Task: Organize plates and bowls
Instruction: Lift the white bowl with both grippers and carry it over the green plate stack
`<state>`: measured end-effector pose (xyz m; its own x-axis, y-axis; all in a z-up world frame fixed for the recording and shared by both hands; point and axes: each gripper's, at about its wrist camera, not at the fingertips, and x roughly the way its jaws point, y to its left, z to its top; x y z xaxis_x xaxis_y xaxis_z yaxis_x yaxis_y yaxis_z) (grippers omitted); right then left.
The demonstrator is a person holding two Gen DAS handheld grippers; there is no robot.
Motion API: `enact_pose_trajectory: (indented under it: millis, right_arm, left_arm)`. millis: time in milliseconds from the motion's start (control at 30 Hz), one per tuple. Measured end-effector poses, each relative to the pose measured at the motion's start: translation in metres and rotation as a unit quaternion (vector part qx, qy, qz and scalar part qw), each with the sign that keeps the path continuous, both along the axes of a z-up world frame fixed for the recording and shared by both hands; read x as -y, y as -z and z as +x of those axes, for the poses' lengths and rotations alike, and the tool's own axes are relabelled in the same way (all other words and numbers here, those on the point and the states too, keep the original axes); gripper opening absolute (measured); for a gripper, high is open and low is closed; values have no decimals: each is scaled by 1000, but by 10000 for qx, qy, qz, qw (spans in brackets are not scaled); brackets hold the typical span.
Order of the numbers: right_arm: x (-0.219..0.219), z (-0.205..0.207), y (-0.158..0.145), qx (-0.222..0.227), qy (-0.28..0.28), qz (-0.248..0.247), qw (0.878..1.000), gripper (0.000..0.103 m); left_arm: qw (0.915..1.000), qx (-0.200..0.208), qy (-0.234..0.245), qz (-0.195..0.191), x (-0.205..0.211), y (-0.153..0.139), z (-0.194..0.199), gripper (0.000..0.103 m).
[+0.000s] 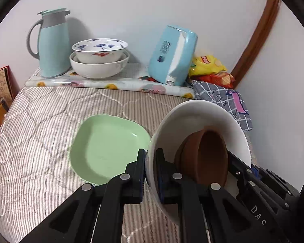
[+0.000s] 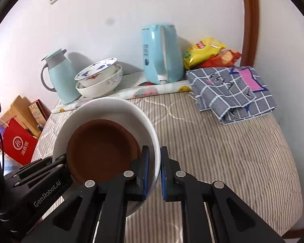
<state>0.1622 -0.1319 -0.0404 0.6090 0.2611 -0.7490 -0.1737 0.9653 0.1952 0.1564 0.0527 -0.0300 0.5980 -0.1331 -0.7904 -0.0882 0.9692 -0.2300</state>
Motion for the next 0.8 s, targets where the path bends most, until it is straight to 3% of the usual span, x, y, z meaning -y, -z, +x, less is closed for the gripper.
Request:
enact_pose_trajectory:
  millis: [800]
  right_arm:
    - [-73,32,17,-179,-588,8,9981,10]
  left_arm:
    - [9983,-245,-521,-35,-70,24,15,11]
